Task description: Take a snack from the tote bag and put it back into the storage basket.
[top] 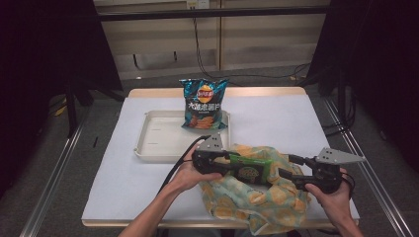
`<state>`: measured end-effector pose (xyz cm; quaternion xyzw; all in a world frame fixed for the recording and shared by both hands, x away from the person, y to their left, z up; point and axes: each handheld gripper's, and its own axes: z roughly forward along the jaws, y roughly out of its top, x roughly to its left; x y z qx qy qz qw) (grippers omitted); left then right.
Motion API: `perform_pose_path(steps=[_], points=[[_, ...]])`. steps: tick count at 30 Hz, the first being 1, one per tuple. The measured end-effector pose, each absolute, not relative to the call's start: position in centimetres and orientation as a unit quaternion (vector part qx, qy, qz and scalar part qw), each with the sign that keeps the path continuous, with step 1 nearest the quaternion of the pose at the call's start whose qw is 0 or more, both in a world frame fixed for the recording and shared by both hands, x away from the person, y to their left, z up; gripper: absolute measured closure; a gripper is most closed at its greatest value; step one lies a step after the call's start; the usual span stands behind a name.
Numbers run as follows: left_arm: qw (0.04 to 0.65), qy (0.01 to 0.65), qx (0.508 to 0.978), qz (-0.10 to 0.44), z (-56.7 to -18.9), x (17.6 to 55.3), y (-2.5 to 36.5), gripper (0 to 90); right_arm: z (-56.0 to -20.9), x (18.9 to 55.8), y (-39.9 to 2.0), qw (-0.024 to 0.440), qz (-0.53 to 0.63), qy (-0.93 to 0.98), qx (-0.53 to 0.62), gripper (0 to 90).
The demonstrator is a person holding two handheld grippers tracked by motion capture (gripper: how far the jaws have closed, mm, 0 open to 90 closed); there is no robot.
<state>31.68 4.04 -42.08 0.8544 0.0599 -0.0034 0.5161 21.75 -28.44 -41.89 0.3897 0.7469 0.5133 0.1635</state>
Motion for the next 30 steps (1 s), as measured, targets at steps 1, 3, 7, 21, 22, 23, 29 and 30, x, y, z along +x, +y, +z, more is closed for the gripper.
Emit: perform_pose_path(steps=[1, 3, 7, 21, 22, 23, 29, 30], points=[[0.510, 0.053, 0.859, -0.005, -42.3, 31.5, 3.8, 63.0, -41.9, 21.7, -28.4, 0.163, 0.514, 0.747, 0.390, 33.8], [0.508, 0.050, 0.860, -0.005, -42.4, 31.4, 3.6, 63.9, -42.1, 21.8, -28.3, 0.161, 0.513, 0.748, 0.390, 33.1], [0.509, 0.056, 0.859, -0.009, -42.4, 31.5, 3.6, 72.4, -42.1, 21.9, -28.3, 0.161, 0.513, 0.750, 0.386, 32.4], [0.542, 0.077, 0.837, -0.026, -40.7, 32.1, 5.6, 73.8, -41.5, 21.8, -28.2, 0.160, 0.536, 0.737, 0.380, 18.6], [0.541, 0.080, 0.837, -0.023, -40.5, 32.1, 5.8, 73.7, -41.5, 21.8, -28.1, 0.159, 0.535, 0.737, 0.381, 17.0], [0.546, 0.078, 0.834, -0.024, -40.3, 32.2, 5.9, 73.7, -41.5, 21.7, -28.0, 0.159, 0.534, 0.738, 0.382, 15.8], [0.557, 0.083, 0.826, -0.021, -39.2, 32.2, 6.8, 73.8, -41.7, 21.4, -28.1, 0.164, 0.531, 0.737, 0.385, 11.9], [0.564, 0.083, 0.822, -0.023, -39.1, 32.2, 6.9, 73.8, -41.7, 21.3, -28.1, 0.167, 0.531, 0.735, 0.387, 11.1]])
